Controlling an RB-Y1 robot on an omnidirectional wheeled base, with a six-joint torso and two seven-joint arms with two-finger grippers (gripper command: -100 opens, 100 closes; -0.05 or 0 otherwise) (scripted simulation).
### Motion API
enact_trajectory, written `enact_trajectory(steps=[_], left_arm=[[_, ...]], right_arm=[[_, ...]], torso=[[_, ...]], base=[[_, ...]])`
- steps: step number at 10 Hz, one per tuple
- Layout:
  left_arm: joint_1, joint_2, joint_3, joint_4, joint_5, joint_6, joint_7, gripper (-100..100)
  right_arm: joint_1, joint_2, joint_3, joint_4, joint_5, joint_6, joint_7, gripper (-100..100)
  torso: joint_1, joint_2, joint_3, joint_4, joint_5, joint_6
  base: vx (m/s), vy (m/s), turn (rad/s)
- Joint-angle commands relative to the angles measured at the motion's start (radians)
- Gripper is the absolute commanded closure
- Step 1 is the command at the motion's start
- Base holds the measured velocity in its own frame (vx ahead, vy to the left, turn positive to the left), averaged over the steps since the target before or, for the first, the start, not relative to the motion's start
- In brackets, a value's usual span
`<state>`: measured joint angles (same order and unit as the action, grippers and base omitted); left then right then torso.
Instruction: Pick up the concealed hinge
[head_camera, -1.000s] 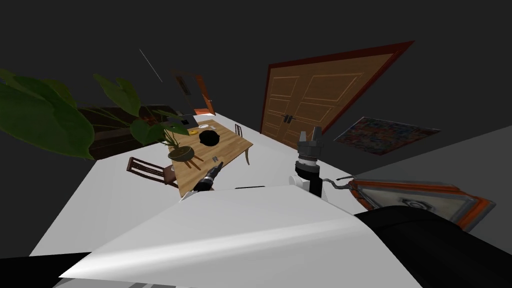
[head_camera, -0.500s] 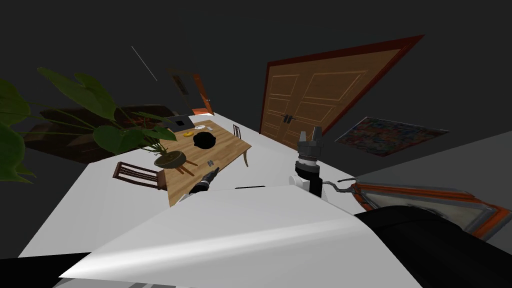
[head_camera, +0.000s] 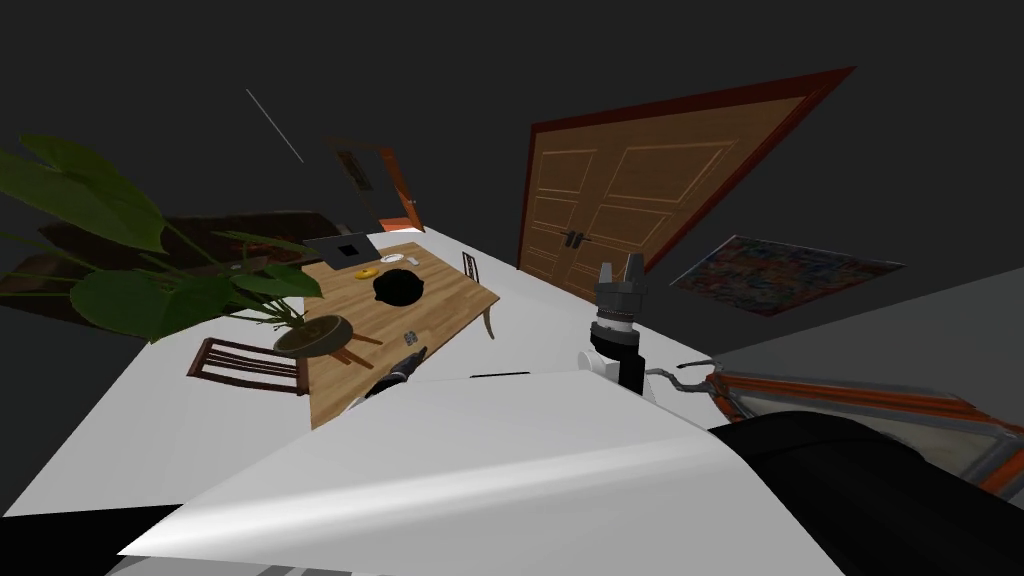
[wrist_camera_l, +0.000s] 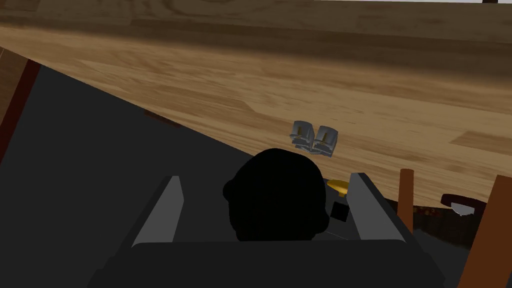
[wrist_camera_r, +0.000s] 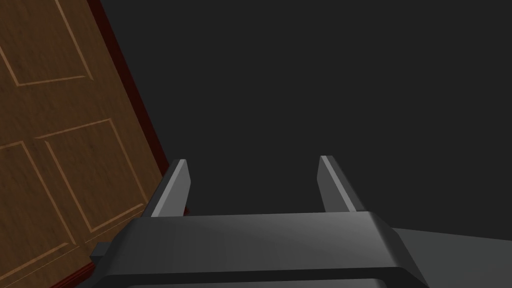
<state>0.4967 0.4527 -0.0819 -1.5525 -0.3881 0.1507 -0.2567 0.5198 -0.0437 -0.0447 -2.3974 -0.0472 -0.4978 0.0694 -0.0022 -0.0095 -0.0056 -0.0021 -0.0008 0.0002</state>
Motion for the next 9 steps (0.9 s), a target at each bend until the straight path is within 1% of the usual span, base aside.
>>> enact_trajectory(steps=[1,2,3,4,5,6,9], left_arm=[[-0.01,0.026,0.003,0.038,0.015,0.035,0.003,-100],[-0.012,0.043,0.008,0.064,0.025,0.06,0.004,-100],[-0.012,0.043,0.008,0.064,0.025,0.06,0.004,-100],[-0.014,0.06,0.012,0.089,0.036,0.083,0.006,-100],[-0.014,0.06,0.012,0.089,0.036,0.083,0.006,-100],[-0.017,0.076,0.017,0.111,0.048,0.104,0.008,-100],[-0.022,0.116,0.029,0.163,0.08,0.156,0.018,-100]], right_arm=[[0.0,0.0,0.0,0.0,0.0,0.0,0.0,0],[0.0,0.0,0.0,0.0,0.0,0.0,0.0,0],[0.0,0.0,0.0,0.0,0.0,0.0,0.0,0],[0.0,0.0,0.0,0.0,0.0,0.0,0.0,0],[0.0,0.0,0.0,0.0,0.0,0.0,0.0,0],[0.0,0.0,0.0,0.0,0.0,0.0,0.0,0],[0.0,0.0,0.0,0.0,0.0,0.0,0.0,0]], torso=[[0.0,0.0,0.0,0.0,0.0,0.0],[0.0,0.001,0.001,0.0,0.0,0.0],[0.0,-0.001,0.0,0.0,0.0,0.0],[0.0,0.001,0.0,0.0,0.0,0.0],[0.001,0.001,0.001,0.0,0.0,0.0],[0.001,0.003,0.002,0.001,0.0,0.0],[0.002,-0.001,0.0,0.0,0.0,0.0]], base=[[0.109,-0.035,-0.026],[0.151,-0.035,-0.057],[0.117,-0.031,-0.023],[0.121,-0.027,-0.034],[0.085,-0.018,-0.016],[0.089,-0.012,-0.038],[0.158,-0.012,-0.057]])
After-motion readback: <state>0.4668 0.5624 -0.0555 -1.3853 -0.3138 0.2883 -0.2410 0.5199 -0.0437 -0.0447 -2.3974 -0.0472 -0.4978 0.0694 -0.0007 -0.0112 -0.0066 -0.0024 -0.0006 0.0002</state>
